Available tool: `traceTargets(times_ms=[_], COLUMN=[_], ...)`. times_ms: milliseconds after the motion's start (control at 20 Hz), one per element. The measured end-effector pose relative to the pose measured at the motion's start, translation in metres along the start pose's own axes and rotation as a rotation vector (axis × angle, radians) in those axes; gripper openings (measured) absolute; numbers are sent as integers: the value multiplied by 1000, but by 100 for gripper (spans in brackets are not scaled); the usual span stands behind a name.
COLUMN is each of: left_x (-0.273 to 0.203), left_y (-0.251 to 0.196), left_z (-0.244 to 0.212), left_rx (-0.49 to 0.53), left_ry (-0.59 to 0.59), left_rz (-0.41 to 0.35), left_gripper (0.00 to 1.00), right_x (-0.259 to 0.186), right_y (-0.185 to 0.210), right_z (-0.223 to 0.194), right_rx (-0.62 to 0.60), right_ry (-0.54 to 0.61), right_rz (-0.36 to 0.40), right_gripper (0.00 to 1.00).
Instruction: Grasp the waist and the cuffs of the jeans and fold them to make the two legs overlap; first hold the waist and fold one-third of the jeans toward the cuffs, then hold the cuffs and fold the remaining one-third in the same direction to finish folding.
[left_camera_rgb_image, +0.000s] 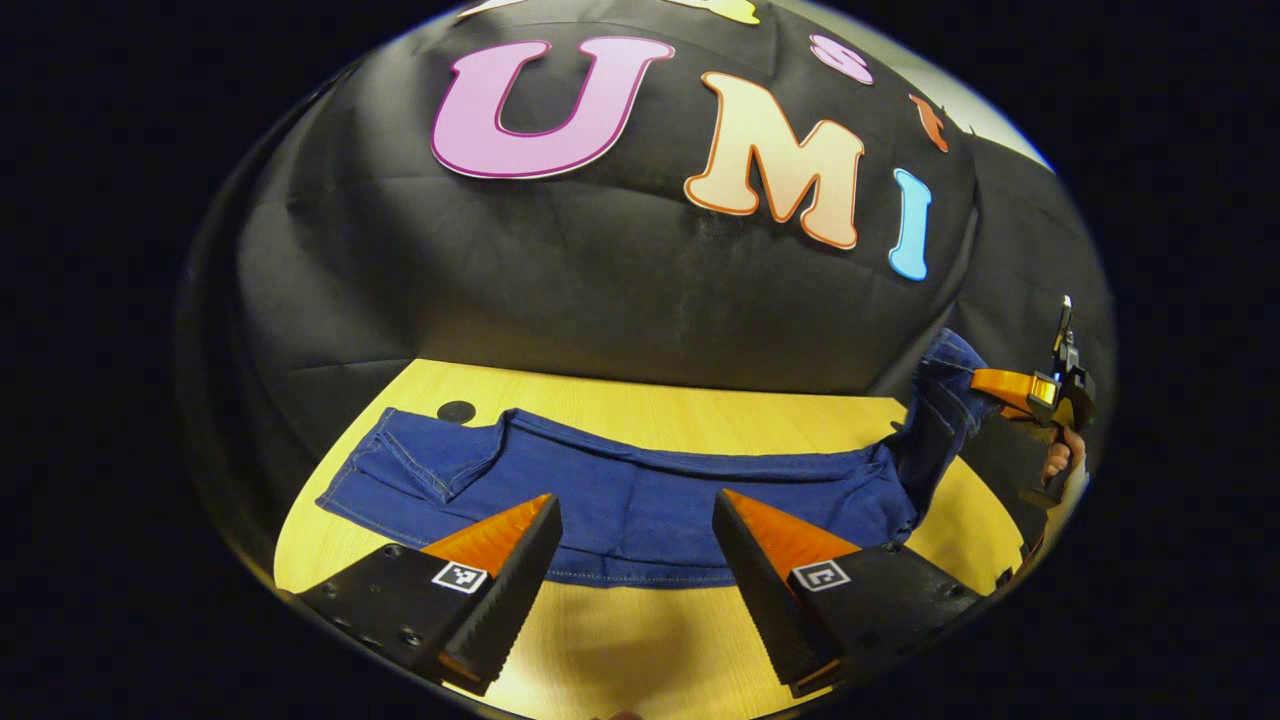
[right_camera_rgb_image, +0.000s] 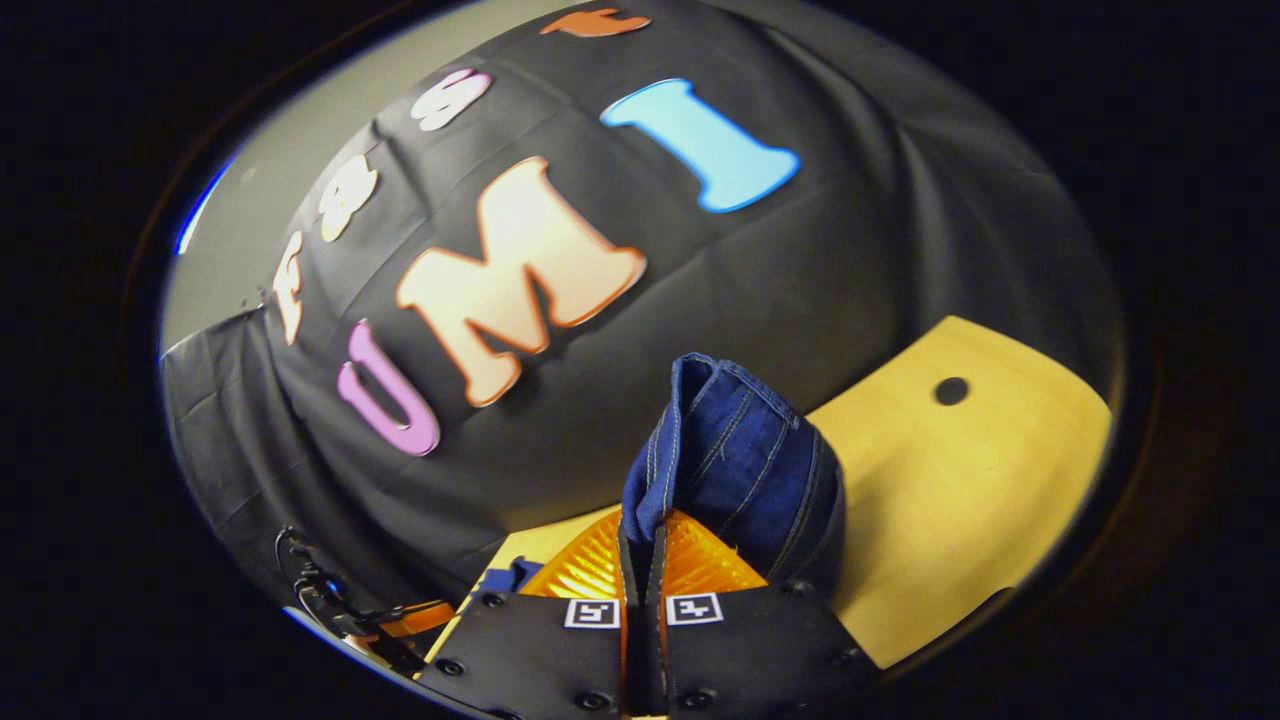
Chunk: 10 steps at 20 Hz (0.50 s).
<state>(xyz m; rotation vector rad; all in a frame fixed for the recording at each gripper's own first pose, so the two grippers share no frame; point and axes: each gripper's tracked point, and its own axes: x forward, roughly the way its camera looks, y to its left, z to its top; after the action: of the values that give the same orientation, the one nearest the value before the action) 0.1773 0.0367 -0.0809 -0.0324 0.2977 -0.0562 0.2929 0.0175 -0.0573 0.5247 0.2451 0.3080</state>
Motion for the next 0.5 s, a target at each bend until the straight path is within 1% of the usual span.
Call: traceTargets(times_ms=[100,200,300,400,500], left_x=[1,2,1,-3,-6], left_y=[2,8,16,27,44], left_z=[-3,-5,-4,-7,-10], left_rx=[-31,-42,-70,-107,-131], left_ry=[3,7,-4,-9,-13], left_rz=[-16,-18,-22,-19,5], left_gripper=[94,95,95,95,96], right_x=[28,58,74,86,92], right_y=[26,30,31,24,11], right_z=[-42,-78,-107,-138,-168], right_rx=[-38,-55,-61,-90,-136], right_ry=[79,152,210,273,327], right_rz=[24,21,14,-11,-59], right_gripper=[3,3,3,3,3])
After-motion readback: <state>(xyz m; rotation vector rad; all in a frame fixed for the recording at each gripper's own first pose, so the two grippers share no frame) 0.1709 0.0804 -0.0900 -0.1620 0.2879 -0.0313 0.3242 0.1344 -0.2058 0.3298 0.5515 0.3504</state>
